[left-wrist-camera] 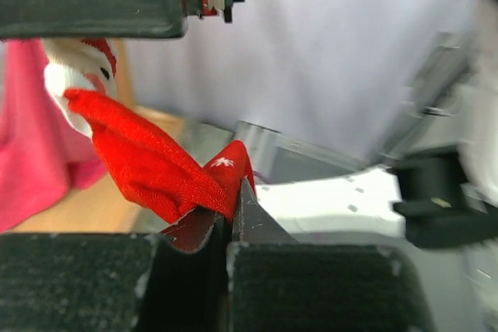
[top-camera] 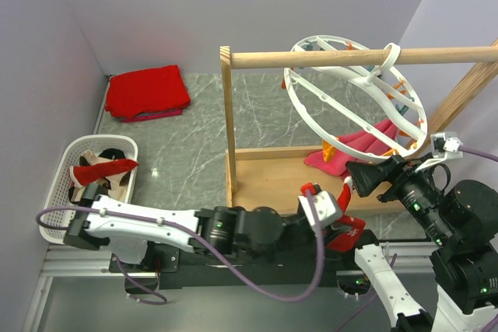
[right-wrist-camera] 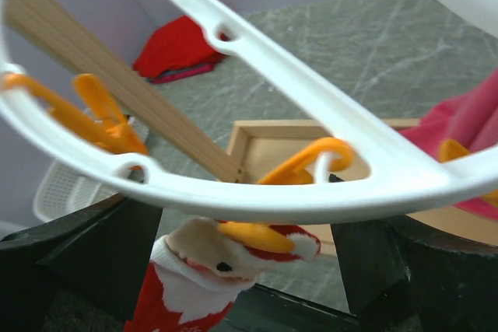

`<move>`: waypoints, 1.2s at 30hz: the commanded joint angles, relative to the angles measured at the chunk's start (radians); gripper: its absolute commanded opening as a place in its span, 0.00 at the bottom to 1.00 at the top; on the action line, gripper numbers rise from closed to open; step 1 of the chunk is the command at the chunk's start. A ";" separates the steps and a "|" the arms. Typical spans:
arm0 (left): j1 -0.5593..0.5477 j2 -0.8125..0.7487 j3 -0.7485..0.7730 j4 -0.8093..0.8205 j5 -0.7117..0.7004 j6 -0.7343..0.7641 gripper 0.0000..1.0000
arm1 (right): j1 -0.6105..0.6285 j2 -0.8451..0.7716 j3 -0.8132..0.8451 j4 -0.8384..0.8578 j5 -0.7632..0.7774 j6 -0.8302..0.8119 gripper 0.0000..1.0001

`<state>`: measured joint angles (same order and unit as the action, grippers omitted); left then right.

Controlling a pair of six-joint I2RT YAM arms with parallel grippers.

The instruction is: Remove the socks clipped to the hanger

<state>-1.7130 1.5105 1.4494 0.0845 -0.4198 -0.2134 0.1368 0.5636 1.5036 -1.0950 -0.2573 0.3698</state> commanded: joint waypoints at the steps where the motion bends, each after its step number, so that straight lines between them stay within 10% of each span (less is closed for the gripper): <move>1: 0.035 -0.099 -0.061 -0.022 0.242 -0.067 0.05 | -0.002 -0.010 0.043 0.095 -0.121 0.027 0.91; 18: 0.122 -0.262 -0.172 0.049 0.598 -0.142 0.06 | 0.012 -0.169 -0.134 0.397 -0.218 0.164 0.88; 36: 0.239 -0.179 -0.204 0.143 0.717 -0.244 0.03 | 0.309 -0.333 -0.229 0.484 0.153 0.254 0.75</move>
<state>-1.4815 1.3148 1.2343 0.1669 0.2375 -0.4244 0.3756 0.2615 1.2938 -0.6868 -0.2497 0.5915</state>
